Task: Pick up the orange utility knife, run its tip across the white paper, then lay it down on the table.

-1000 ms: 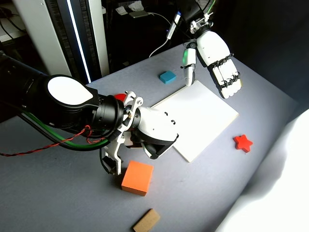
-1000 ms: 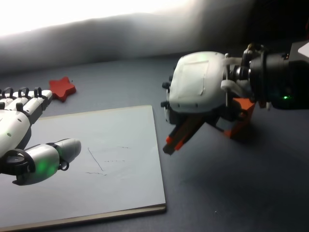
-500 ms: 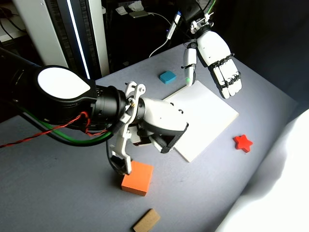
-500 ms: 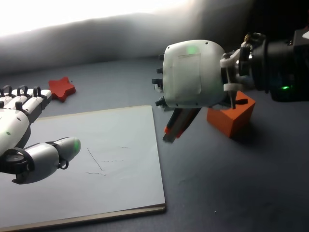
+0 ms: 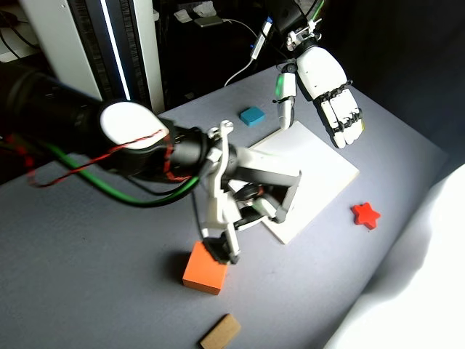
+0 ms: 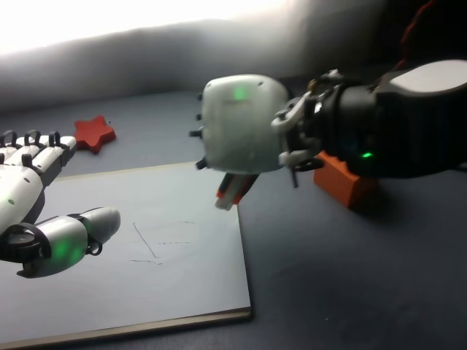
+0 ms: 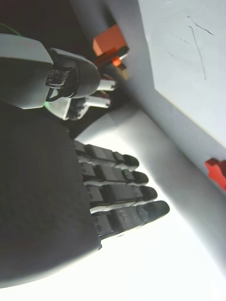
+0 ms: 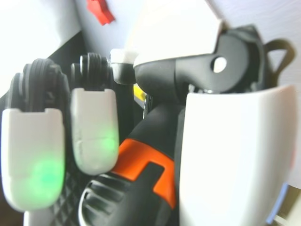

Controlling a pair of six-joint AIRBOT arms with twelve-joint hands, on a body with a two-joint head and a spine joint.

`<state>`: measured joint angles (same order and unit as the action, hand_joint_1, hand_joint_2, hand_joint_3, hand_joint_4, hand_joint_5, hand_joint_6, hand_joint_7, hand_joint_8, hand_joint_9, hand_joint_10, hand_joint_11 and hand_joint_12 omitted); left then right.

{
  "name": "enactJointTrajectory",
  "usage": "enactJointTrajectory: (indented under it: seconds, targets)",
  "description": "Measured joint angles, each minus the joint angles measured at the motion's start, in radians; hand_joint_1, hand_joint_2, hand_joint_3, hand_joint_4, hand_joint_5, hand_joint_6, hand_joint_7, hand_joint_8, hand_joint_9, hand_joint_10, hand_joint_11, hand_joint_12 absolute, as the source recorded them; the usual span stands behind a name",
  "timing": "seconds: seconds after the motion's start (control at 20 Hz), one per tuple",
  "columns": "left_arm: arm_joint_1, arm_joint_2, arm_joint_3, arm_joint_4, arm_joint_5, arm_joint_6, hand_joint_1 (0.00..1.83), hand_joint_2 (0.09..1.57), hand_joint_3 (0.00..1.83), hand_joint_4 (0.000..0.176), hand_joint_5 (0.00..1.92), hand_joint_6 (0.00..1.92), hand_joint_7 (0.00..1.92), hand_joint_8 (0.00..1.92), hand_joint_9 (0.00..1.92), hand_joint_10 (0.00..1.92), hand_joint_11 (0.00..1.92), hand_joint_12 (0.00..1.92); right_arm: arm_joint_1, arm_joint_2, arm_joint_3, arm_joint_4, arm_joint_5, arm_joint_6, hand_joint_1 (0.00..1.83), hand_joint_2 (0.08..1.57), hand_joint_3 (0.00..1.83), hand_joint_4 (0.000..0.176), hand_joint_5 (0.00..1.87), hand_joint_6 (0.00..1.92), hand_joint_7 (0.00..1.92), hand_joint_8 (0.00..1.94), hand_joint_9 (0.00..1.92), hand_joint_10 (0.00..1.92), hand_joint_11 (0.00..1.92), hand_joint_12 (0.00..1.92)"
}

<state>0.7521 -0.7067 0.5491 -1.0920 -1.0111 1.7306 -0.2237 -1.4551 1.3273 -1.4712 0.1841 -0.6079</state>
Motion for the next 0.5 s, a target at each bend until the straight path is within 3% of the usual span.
enactJointTrajectory:
  seconds: [0.2,0.5]
  targets:
    - [0.0,0.0,0.0,0.006,0.0,0.0,0.0,1.28,0.0,0.0,0.03,0.0,0.04,0.0,0.04,0.0,0.0,0.26,0.0,-0.063,0.017,0.004,-0.042,-0.093,1.5,1.04,0.8,0.176,1.71,1.92,1.91,1.94,1.92,1.92,1.92,1.92]
    - [0.0,-0.002,0.007,0.004,0.001,0.0,0.0,1.28,0.0,0.0,0.04,0.01,0.04,0.0,0.04,0.0,0.0,0.34,0.004,-0.161,0.092,-0.012,-0.039,-0.158,1.52,1.02,0.81,0.176,1.72,1.92,1.92,1.94,1.92,1.92,1.92,1.92]
